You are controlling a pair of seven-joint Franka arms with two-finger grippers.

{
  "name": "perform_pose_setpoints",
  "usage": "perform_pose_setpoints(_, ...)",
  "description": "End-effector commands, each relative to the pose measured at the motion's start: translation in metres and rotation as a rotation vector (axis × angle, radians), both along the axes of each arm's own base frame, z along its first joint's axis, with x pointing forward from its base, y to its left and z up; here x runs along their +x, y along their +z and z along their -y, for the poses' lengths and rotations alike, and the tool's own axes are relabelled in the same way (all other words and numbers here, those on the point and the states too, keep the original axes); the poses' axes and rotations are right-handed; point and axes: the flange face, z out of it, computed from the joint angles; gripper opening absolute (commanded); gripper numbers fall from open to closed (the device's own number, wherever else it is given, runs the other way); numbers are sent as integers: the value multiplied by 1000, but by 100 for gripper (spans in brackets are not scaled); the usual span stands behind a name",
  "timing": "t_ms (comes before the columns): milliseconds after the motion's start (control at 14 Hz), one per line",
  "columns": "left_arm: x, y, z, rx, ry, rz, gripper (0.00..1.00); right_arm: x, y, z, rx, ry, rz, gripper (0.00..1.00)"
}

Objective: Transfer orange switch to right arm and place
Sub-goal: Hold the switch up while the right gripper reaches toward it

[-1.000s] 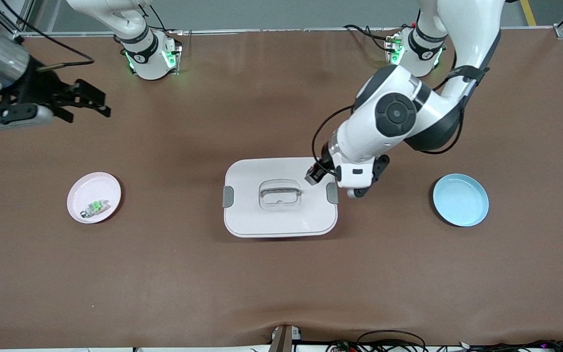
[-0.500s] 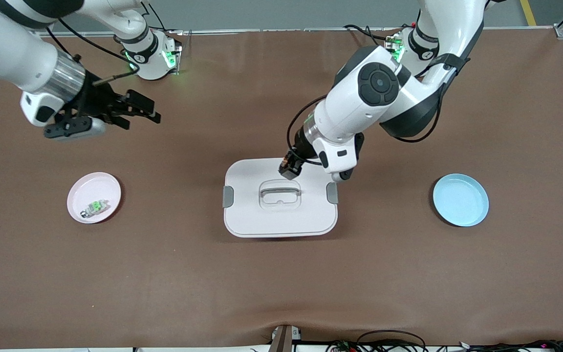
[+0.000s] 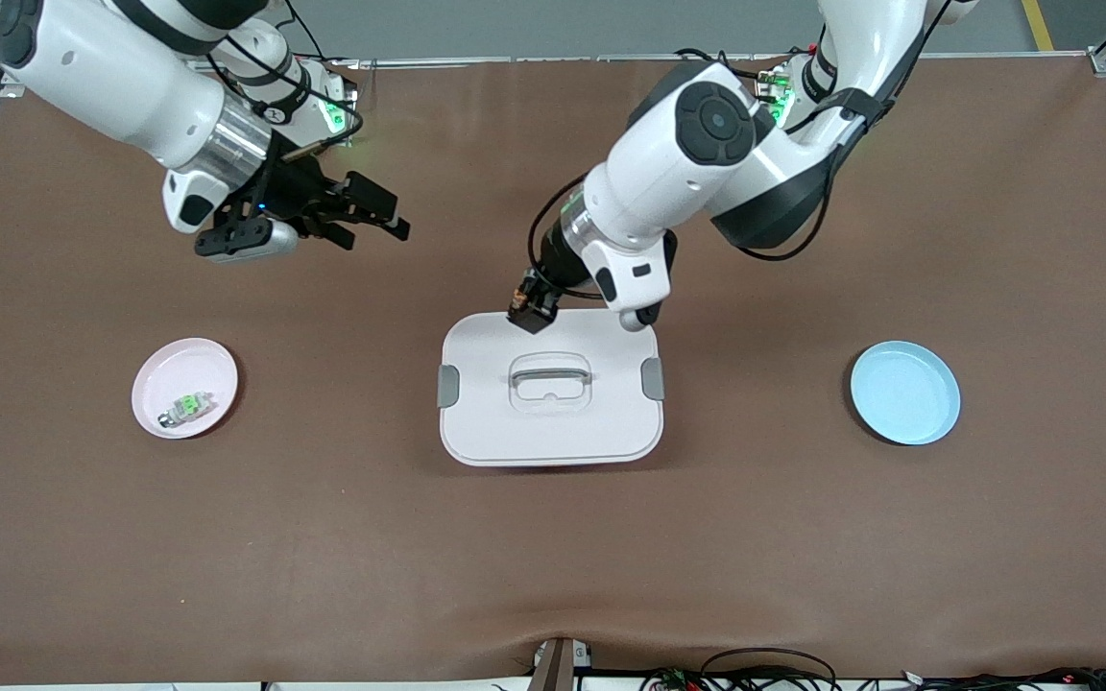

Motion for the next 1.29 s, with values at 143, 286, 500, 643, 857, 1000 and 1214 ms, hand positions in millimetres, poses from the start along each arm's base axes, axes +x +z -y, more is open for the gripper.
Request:
perform_pose_setpoints(143,-1,7,7,-65,29,-57,0,-16,-12,-23,133,-118,20,100)
perform_pose_setpoints(286,-2,7,8,-65,27,-57,0,-15,-16,-24,158,-139,-8,100)
perform_pose_setpoints(500,-2,8,8,-65,27,-56,0,-13,-21,-27,175,-178,-51,100)
perform_pose_setpoints(643,-3,7,8,-65,25,-57,0,-8,-25,-28,172,-185,-46,100)
perform_pose_setpoints(857,-3,8,8,-66,26,-56,0,2,-34,-33,168,-194,-27,100)
perform_pose_setpoints(1000,-2,8,8,-65,27,-56,0,6,-39,-43,169,-196,-14,100)
perform_pose_setpoints(1214,-3,12,8,-70,26,-52,0,7,-42,-68,170,-165,-9,100)
